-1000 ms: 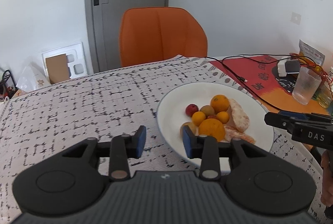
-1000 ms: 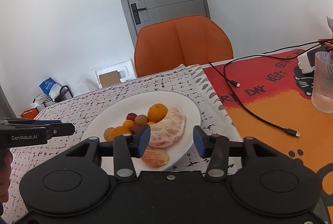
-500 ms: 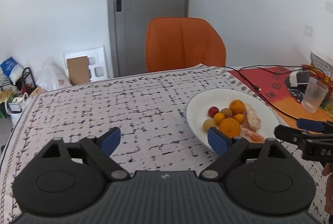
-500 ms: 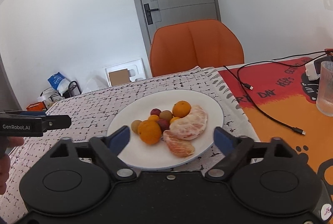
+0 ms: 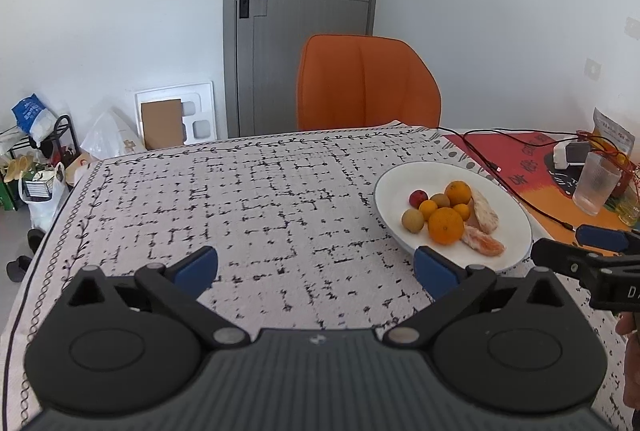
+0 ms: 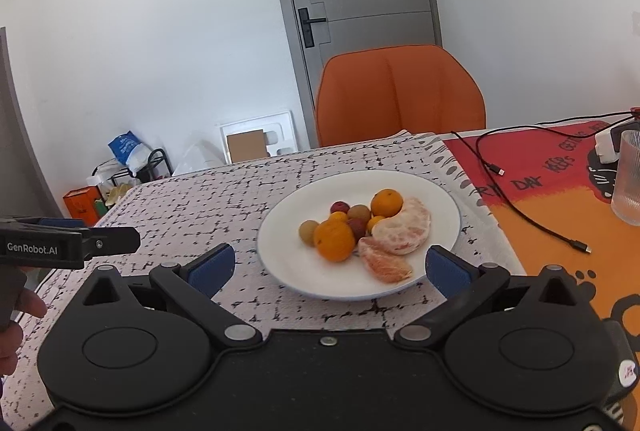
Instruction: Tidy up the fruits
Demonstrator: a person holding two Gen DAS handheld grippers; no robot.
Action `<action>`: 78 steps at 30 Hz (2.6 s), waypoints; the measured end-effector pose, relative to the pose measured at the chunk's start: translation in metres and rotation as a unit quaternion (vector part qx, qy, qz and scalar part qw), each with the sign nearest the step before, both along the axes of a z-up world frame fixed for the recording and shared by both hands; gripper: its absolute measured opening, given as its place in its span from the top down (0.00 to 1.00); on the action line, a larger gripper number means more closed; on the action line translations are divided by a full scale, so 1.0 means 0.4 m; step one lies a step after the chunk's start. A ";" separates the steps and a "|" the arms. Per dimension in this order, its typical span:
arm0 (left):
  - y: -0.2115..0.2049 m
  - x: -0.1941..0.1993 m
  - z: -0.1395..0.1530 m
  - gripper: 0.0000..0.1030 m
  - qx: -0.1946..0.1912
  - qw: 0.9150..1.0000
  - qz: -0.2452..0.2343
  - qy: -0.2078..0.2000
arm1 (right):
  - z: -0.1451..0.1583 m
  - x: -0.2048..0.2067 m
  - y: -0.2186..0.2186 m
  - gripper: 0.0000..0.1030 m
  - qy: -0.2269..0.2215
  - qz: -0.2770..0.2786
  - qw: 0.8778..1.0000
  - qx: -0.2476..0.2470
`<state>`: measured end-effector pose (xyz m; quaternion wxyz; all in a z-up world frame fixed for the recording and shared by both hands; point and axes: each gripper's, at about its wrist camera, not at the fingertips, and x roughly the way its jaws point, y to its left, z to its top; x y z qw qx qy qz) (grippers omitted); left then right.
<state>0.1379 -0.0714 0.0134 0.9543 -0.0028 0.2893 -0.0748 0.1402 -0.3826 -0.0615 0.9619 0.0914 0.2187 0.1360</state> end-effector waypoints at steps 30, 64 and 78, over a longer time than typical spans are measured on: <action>0.167 -0.228 0.031 0.00 0.004 0.996 0.083 -0.032 | 0.037 -0.144 0.073 0.00 -0.001 0.014 1.000 -0.019; 0.172 -0.293 -0.013 0.00 0.023 0.995 0.098 -0.008 | 0.017 -0.195 0.119 0.00 0.003 0.038 0.999 -0.028; 0.174 -0.292 -0.016 0.00 0.021 0.995 0.099 -0.006 | 0.018 -0.197 0.126 0.00 0.005 0.040 0.999 -0.031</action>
